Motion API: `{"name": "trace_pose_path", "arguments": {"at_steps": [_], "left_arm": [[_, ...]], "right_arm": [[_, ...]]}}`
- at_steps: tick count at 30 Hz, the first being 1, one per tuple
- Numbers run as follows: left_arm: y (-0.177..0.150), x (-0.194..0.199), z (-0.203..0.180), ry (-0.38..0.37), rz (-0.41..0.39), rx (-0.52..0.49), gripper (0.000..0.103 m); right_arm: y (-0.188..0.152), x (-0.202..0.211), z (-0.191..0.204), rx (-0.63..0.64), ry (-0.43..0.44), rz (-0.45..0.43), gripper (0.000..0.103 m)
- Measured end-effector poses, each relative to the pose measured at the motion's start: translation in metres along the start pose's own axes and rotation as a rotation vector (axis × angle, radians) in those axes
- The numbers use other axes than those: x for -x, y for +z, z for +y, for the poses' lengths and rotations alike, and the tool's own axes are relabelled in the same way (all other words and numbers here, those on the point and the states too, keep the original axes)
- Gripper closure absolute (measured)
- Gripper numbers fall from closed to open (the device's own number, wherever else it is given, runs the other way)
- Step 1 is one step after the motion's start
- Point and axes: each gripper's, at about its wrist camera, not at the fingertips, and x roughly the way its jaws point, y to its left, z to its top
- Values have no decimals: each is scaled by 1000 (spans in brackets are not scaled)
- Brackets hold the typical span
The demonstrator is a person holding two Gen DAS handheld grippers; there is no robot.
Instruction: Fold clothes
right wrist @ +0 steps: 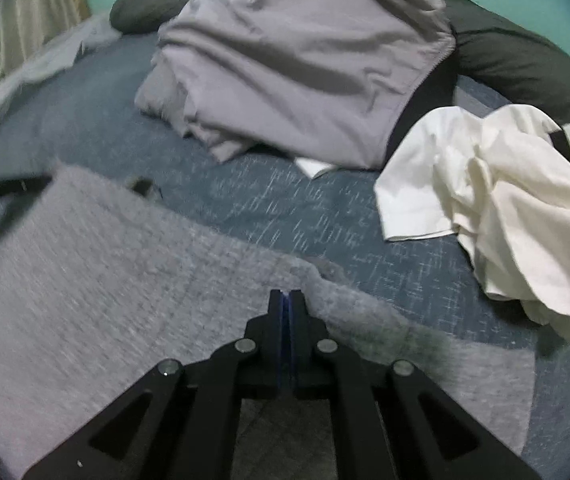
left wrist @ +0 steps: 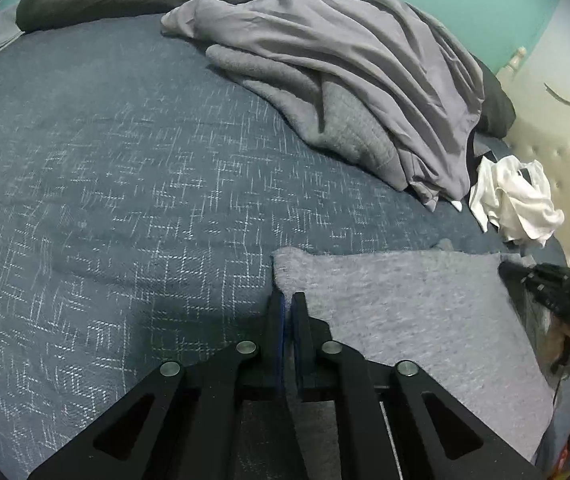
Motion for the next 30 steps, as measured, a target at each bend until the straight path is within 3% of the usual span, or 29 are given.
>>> {"name": "trace_pose_path", "arguments": {"at_steps": [3, 7, 9, 10, 20, 30], "left_arm": [[-2, 13, 8, -10, -12, 51, 84], [-14, 41, 9, -17, -19, 42, 81], [-24, 56, 9, -23, -20, 42, 80], [-31, 65, 8, -29, -16, 45, 80], [-94, 128, -16, -77, 37, 39, 73], [-141, 155, -40, -83, 104, -4, 70]], "right_arm": [[3, 21, -24, -110, 21, -36, 100], [-10, 61, -53, -221, 72, -66, 96], [-28, 83, -63, -249, 91, -62, 80], [-38, 93, -68, -264, 100, -59, 77], [-157, 161, -91, -455, 175, 6, 76], [-224, 191, -76, -488, 198, 72, 76]]}}
